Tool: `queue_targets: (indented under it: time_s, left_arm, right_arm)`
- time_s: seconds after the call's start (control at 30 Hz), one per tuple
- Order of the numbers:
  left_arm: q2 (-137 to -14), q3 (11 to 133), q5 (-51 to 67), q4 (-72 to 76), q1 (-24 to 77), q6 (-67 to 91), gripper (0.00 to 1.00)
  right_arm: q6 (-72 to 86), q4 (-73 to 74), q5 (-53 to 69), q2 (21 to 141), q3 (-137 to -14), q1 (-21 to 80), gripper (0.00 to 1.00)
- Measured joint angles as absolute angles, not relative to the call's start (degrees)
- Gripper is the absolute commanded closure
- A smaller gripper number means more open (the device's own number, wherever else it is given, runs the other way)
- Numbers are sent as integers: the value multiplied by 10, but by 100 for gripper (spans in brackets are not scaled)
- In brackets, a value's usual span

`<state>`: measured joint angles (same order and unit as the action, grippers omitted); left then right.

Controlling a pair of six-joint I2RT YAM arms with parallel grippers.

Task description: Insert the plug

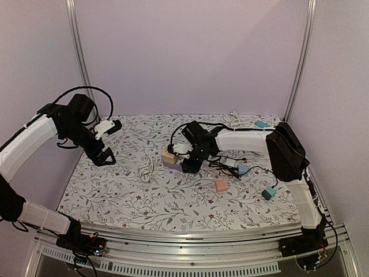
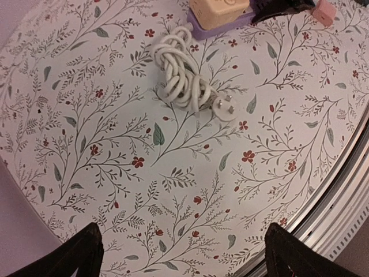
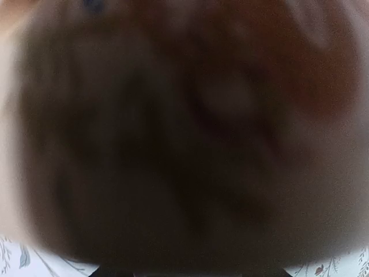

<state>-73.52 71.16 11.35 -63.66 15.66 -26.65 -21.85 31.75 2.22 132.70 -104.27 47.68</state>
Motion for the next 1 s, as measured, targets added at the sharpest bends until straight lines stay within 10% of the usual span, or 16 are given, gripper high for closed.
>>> queue_targets:
  time_s: [0.23, 0.67, 1.0]
  left_arm:
    - [-737, 721, 112, -637, 153, -266, 2]
    - [-760, 733, 114, -637, 150, -265, 3]
    - [-771, 740, 114, -638, 148, -265, 3]
  right_arm:
    - [-158, 325, -8, 1395, -1150, 455, 1]
    - [-174, 340, 96, 1234, -1042, 413, 1]
    - [-123, 408, 59, 1117, -1074, 119, 23]
